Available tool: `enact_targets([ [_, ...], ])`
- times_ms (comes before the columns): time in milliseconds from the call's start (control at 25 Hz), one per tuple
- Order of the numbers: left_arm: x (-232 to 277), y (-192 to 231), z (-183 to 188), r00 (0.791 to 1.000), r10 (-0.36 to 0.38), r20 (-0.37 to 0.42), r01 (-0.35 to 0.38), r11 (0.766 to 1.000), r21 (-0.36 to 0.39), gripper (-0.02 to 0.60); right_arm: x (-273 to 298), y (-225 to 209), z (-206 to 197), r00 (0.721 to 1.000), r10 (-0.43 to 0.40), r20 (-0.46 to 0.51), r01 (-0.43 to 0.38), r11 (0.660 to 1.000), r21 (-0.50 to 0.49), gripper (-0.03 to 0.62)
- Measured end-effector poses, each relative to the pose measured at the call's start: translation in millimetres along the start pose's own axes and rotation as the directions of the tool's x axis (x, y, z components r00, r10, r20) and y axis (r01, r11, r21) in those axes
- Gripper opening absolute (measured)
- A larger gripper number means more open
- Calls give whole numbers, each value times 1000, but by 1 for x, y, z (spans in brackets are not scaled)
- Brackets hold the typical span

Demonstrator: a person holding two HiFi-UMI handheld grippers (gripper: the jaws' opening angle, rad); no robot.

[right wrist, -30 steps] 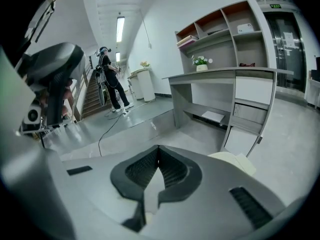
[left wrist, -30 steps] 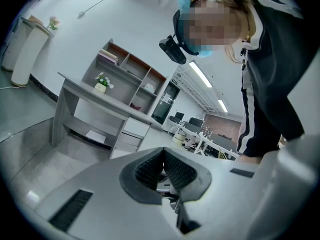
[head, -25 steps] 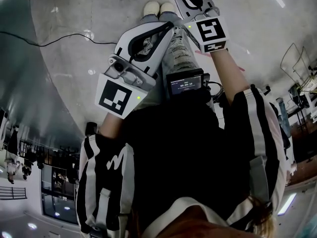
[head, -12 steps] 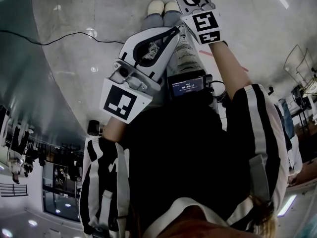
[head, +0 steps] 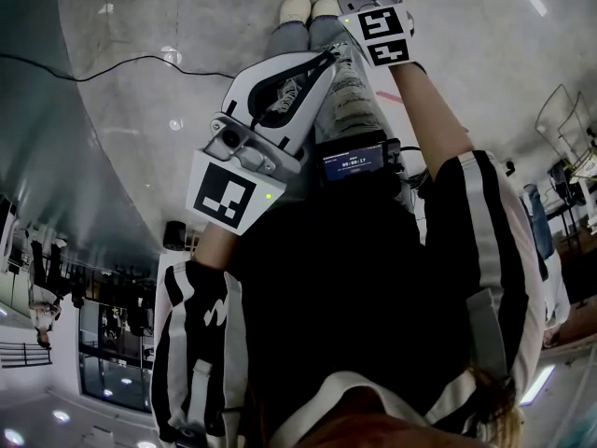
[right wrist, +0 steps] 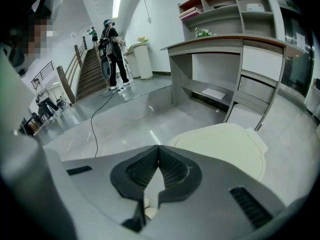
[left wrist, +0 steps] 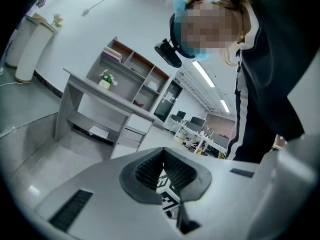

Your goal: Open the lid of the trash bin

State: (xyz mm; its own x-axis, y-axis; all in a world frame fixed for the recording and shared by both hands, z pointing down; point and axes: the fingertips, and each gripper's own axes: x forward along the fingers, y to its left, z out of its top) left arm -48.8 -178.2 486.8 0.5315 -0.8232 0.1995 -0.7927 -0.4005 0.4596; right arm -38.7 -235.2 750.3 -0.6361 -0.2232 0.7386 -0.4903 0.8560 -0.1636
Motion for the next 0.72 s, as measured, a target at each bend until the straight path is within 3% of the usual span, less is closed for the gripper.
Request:
enact_targets([
  [720,1,-1,-4,1000,-3,-6,3,1000,-14,5,33,-19,-47,988,-50,-146,50,999,-6,5],
])
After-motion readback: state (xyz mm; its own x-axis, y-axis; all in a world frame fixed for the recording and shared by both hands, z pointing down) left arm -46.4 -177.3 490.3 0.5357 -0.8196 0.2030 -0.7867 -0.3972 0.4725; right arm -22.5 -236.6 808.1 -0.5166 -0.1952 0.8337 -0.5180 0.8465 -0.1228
